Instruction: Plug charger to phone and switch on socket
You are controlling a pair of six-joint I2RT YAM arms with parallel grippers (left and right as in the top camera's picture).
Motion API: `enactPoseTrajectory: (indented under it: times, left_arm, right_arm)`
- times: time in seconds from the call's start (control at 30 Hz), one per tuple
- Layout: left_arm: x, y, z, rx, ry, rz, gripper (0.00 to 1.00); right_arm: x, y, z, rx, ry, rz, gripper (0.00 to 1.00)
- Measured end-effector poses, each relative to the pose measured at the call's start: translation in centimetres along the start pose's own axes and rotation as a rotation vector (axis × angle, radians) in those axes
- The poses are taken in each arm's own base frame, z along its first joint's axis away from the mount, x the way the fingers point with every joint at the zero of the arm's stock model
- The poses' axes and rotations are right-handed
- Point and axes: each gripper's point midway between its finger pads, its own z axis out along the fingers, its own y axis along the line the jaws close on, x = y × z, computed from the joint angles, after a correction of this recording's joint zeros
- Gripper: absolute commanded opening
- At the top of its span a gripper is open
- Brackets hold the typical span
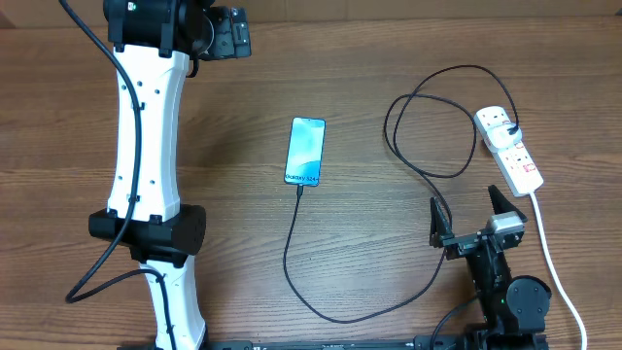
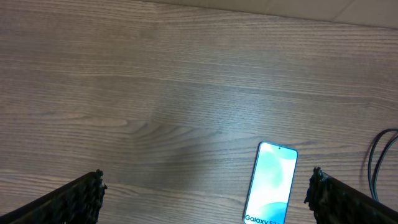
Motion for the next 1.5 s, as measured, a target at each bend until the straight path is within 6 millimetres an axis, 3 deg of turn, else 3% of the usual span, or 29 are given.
enactPoseTrajectory:
  times: [0.23, 0.8, 1.5]
  left_arm:
    - [0.0, 0.0, 0.0, 0.0, 0.0, 0.0, 1.0]
    - [0.0, 0.0, 0.0, 0.0, 0.0, 0.0, 1.0]
    - [0.0, 0.0, 0.0, 0.0, 0.0, 0.0, 1.0]
  right_arm:
    - [1.7, -0.1, 0.0, 0.012, 0.069, 0.011, 1.0]
    - [2.0, -1.6, -0.2, 0.102, 0.078, 0.094, 1.0]
    - [2.0, -1.6, -0.2, 0.099, 0.082, 0.013, 1.0]
